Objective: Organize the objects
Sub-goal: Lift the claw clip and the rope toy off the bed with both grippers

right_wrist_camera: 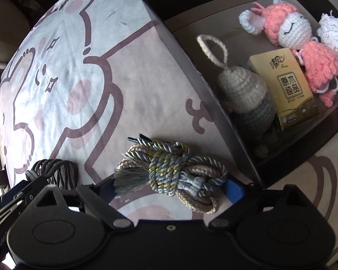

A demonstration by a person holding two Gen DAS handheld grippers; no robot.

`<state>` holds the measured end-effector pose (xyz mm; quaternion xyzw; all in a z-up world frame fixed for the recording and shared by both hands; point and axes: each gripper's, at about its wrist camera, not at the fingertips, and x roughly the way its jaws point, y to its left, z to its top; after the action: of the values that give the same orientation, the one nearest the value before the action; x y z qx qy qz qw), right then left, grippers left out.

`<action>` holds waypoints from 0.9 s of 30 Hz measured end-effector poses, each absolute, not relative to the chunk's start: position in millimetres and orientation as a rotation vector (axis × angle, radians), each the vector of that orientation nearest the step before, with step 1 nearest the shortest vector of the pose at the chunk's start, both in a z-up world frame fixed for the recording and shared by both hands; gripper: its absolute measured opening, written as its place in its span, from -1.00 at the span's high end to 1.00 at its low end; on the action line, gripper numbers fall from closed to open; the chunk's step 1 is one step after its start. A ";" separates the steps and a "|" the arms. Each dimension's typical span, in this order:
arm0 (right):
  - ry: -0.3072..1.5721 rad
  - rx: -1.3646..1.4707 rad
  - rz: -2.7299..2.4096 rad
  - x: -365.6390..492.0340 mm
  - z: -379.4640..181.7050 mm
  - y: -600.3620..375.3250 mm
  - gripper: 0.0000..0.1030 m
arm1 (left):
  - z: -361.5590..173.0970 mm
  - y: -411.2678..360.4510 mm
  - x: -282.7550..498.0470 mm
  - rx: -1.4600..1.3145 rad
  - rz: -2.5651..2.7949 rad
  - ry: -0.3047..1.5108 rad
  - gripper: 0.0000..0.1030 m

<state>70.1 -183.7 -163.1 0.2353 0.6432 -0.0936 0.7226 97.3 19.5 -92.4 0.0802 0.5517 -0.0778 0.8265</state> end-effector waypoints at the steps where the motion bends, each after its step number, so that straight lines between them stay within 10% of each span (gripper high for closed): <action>1: 1.423 0.506 -0.198 70.7 -163.0 -182.8 -0.83 | -92.3 20.5 97.7 0.160 -0.162 1.172 0.20; 7: 1.434 0.432 -0.116 70.3 -158.2 -176.2 -0.54 | -89.0 21.1 98.3 0.119 -0.155 1.164 0.20; 9: 1.439 0.454 -0.115 69.2 -156.6 -179.5 0.00 | -86.4 21.3 97.3 0.104 -0.156 1.157 0.20; 11: 1.442 0.476 -0.100 68.1 -155.5 -182.8 0.13 | -84.1 21.6 96.0 0.098 -0.155 1.151 0.20; 23: 1.468 0.448 0.035 61.5 -144.2 -176.8 0.26 | -75.6 22.9 89.9 0.077 -0.144 1.133 0.20; 27: 1.426 0.216 0.048 58.6 -136.6 -162.0 -0.05 | -73.6 21.9 89.5 0.073 -0.145 1.126 0.20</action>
<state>58.6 -162.0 -136.6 0.0991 0.6526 0.0218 0.7509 89.5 21.9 -73.6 0.0346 0.5330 -0.0686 0.8426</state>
